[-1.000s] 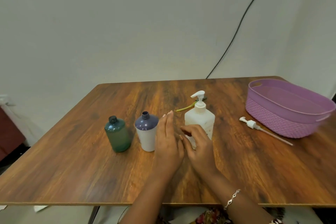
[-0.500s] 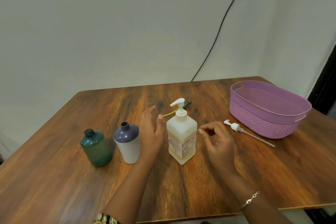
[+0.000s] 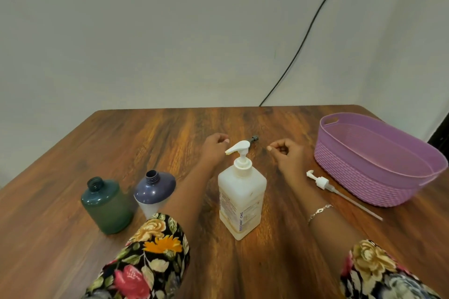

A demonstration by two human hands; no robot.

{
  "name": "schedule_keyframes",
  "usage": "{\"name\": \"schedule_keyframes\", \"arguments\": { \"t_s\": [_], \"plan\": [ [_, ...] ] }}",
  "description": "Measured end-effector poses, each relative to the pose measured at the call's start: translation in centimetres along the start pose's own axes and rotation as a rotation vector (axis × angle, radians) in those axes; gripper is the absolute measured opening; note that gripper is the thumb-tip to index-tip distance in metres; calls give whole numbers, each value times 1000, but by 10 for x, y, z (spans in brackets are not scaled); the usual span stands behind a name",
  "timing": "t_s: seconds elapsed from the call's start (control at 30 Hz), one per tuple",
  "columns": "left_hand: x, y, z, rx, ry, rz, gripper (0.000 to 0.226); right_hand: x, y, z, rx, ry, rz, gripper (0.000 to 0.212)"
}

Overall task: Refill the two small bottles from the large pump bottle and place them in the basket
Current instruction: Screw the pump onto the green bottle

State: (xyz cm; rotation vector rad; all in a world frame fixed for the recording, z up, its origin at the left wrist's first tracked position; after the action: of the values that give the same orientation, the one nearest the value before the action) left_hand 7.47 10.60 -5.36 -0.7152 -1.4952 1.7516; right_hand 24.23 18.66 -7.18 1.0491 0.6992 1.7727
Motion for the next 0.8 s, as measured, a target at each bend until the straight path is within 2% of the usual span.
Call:
{"name": "schedule_keyframes", "arguments": {
  "t_s": [0.1,0.33,0.47,0.57,0.8],
  "plan": [
    [18,4,-12,22,55,19,33,22,-12,-20,91,69,-184,1],
    [65,12,-28,163,115,56,36,60,-34,-59,263,191,-546,16],
    [85,20,-34,204,142,93,39,72,-43,-82,328,229,-683,25],
    [93,27,-44,226,167,115,42,74,-45,-97,396,233,-731,27],
    [96,35,-65,244,290,215,45,76,-49,-113,352,220,-695,31]
  ]
}}
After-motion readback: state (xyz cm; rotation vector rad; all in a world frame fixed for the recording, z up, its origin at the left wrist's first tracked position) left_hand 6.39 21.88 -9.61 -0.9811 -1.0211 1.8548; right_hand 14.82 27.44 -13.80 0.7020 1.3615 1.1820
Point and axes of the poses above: each hand's wrist, its own x-axis towards the middle knuckle, its own z-axis out of the back of the hand, y = z × x, the point moved 3 cm from there along x, towards the middle knuckle, and after that the axes turned 13 degrees about -x, right-handed, at the moved point
